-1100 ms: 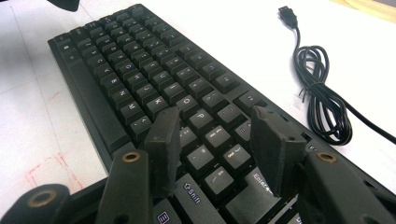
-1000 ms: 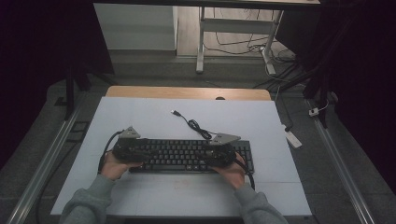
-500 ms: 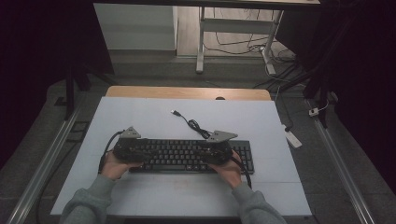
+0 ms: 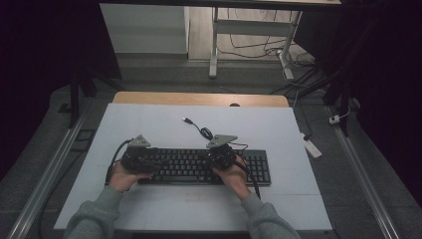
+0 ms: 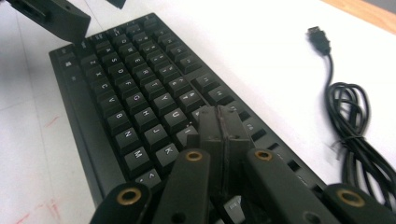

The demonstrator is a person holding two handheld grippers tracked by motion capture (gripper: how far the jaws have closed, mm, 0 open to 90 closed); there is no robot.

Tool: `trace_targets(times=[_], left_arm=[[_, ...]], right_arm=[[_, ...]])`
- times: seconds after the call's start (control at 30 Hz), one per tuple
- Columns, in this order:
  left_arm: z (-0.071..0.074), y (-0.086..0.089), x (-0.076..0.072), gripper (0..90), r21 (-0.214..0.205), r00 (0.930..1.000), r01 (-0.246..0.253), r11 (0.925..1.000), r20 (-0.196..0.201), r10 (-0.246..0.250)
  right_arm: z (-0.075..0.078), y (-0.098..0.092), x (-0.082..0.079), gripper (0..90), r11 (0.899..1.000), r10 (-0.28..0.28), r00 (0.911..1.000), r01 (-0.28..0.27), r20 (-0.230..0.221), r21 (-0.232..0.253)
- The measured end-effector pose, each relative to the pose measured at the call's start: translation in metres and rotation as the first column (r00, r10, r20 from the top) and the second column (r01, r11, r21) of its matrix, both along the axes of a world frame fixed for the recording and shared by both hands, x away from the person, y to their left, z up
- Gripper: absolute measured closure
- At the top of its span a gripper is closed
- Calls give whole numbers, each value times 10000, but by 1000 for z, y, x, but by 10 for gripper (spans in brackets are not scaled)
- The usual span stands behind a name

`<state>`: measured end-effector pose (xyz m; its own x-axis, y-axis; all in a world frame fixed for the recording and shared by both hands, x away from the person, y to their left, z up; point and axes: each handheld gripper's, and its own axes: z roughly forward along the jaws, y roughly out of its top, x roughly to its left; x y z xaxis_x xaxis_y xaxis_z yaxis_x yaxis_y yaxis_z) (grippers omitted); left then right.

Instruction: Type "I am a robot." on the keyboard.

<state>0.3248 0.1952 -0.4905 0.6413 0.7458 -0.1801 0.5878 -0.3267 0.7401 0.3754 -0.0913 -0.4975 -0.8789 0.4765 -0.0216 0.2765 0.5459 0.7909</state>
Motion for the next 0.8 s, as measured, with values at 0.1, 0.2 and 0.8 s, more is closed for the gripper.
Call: trace_targets(times=[0.1,0.2,0.8], left_arm=[[0,1,0,316,-45,10000,-27,10000,-10,27],[0,1,0,314,-74,10000,-38,10000,-18,38],[-1,-1,0,313,94,10000,68,9999,-23,-68]], right_arm=[[-5,5,1,894,9996,21,10000,-22,-42,-287],[-8,7,2,894,9992,36,10000,-39,-92,-397],[-17,11,4,894,9969,15,9996,-35,-267,-781]])
